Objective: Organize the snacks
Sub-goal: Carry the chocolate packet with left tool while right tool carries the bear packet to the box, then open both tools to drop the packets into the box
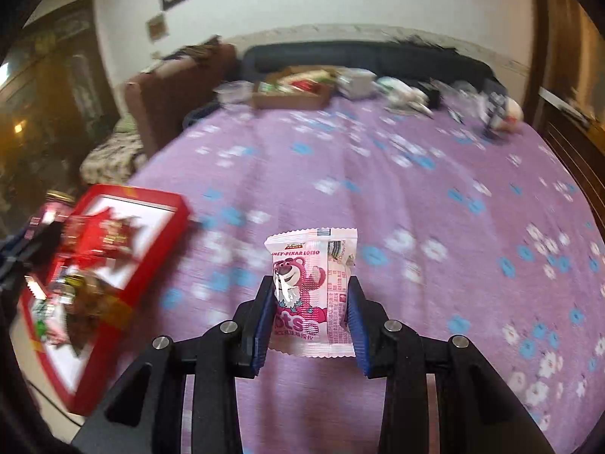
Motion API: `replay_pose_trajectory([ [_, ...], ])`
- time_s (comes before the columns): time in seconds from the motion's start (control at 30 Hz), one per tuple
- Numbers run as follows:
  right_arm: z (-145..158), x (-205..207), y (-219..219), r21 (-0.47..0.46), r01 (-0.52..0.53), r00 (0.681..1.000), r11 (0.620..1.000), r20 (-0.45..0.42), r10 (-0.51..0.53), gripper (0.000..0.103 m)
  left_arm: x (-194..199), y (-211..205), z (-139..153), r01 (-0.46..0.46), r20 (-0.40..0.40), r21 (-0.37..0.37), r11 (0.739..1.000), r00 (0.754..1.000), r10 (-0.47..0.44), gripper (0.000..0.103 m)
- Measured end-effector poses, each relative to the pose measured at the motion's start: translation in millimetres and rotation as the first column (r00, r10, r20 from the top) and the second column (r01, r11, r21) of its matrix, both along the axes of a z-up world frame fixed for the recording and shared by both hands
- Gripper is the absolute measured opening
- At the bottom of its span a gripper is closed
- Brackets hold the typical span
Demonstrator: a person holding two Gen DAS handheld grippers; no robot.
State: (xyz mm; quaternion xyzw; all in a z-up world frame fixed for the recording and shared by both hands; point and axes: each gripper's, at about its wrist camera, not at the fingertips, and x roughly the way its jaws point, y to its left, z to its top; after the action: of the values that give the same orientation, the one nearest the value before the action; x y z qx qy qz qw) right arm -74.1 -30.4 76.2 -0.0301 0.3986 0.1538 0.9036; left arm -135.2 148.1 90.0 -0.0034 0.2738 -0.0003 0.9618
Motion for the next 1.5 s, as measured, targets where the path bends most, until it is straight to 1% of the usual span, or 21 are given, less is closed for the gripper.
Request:
replay_pose_trajectory([
  [0.07,9,-5,18,0.009,-0.040,0.999,0.999,0.023,0.040,0.036,-1,6,-1,-0.015,0.001,0.000,1.000,1.000,0.015,0.032],
  [0.2,17,-12,40,0.029,-0.086,0.995,0.996,0.052,0.084,0.036,-2,15,-4,-0.042,-0.006,-0.007,0.999,0.999,0.042,0.032],
  [0.47,18,-26,77,0.045,-0.171,0.984,0.984,0.051,0.169,0.036,-3,33,-9,-0.083,-0.012,-0.019,0.996,0.996,0.083,0.032],
  [0.7,19,-36,107,0.050,-0.247,0.968,0.968,0.061,0.244,0.036,-6,49,-14,-0.121,-0.025,-0.024,0.992,0.992,0.121,0.032],
  [0.93,19,-44,127,0.094,-0.301,0.953,0.949,0.077,0.294,0.036,-7,76,-20,-0.194,-0.042,-0.028,0.981,0.980,0.193,0.032],
  [1.07,16,-43,144,0.103,-0.331,0.943,0.938,0.077,0.325,0.036,-10,92,-23,-0.234,-0.053,-0.034,0.972,0.971,0.232,0.032],
  [1.23,9,-41,165,0.118,-0.368,0.930,0.922,0.067,0.362,0.037,-8,99,-27,-0.273,-0.070,-0.030,0.962,0.960,0.270,0.033],
  [1.27,8,-42,168,0.121,-0.373,0.927,0.920,0.067,0.368,0.040,-7,100,-28,-0.278,-0.076,-0.031,0.960,0.958,0.275,0.037],
  [1.3,7,-42,171,0.126,-0.378,0.926,0.917,0.069,0.372,0.040,-7,100,-29,-0.284,-0.082,-0.031,0.958,0.956,0.281,0.049],
  [1.33,7,-43,172,0.132,-0.382,0.924,0.915,0.071,0.375,0.040,-6,102,-30,-0.306,-0.086,-0.030,0.952,0.949,0.302,0.053],
  [1.37,7,-43,173,0.135,-0.383,0.924,0.914,0.074,0.376,0.041,-6,103,-30,-0.315,-0.086,-0.036,0.948,0.946,0.311,0.060],
  [1.4,7,-44,173,0.132,-0.376,0.926,0.917,0.083,0.368,0.041,-6,104,-30,-0.318,-0.086,-0.045,0.947,0.946,0.313,0.065],
  [1.43,8,-45,171,0.132,-0.375,0.926,0.918,0.092,0.365,0.041,-6,105,-30,-0.321,-0.085,-0.054,0.946,0.945,0.316,0.067],
  [1.5,8,-44,168,0.140,-0.367,0.929,0.920,0.099,0.355,0.044,-6,104,-29,-0.339,-0.085,-0.055,0.939,0.939,0.333,0.074],
])
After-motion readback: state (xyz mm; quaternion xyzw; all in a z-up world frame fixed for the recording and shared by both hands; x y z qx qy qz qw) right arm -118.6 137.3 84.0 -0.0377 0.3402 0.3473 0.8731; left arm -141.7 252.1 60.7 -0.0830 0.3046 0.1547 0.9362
